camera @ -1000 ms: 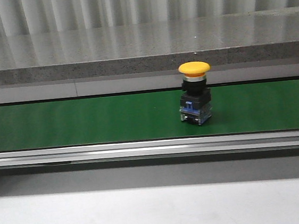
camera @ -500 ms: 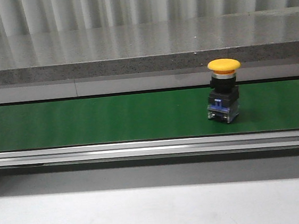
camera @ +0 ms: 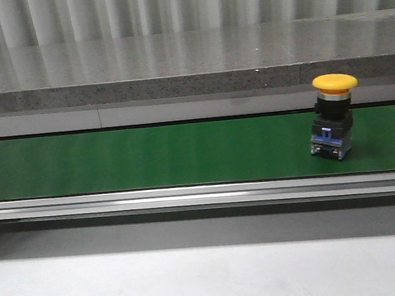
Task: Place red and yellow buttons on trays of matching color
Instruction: 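Carry the red button into the red tray and open the right gripper, then grasp the yellow button arriving at the belt end with the right gripper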
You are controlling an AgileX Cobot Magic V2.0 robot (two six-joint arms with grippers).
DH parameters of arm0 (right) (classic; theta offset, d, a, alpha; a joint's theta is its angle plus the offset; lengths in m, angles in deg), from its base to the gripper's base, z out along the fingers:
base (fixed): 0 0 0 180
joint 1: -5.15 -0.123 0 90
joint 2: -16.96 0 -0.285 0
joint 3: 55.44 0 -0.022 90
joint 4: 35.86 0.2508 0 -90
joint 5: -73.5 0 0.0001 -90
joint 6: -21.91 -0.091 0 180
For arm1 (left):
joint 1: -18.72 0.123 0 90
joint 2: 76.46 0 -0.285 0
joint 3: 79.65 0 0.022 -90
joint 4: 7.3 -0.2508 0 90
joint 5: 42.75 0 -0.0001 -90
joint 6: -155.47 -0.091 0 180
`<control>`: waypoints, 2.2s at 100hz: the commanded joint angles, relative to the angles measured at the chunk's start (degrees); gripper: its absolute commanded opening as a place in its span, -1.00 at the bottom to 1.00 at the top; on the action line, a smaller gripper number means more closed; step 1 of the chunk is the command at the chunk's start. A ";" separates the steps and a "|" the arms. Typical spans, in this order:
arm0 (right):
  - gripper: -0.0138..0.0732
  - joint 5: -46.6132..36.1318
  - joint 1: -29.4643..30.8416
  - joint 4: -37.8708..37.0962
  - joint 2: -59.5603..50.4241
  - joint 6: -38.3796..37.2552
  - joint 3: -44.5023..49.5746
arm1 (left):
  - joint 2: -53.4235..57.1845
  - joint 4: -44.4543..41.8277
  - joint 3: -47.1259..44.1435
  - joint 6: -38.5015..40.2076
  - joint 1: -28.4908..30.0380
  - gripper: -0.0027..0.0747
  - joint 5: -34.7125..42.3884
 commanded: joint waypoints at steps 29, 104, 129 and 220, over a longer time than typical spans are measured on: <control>0.58 -0.76 -0.76 -0.40 -23.97 0.25 10.42 | -0.09 0.79 1.72 -0.04 -0.35 -0.98 3.84; 0.58 38.86 -17.42 -1.13 -43.11 8.53 13.47 | -0.09 0.79 1.72 -0.04 -0.35 -0.98 3.84; 0.58 42.63 -24.07 -1.13 -39.74 10.05 13.47 | -0.09 0.79 1.72 -0.04 -0.35 -0.98 3.84; -0.56 31.41 -26.53 -3.09 -26.53 12.87 13.39 | -0.09 0.79 1.72 -0.04 -0.35 -0.98 3.84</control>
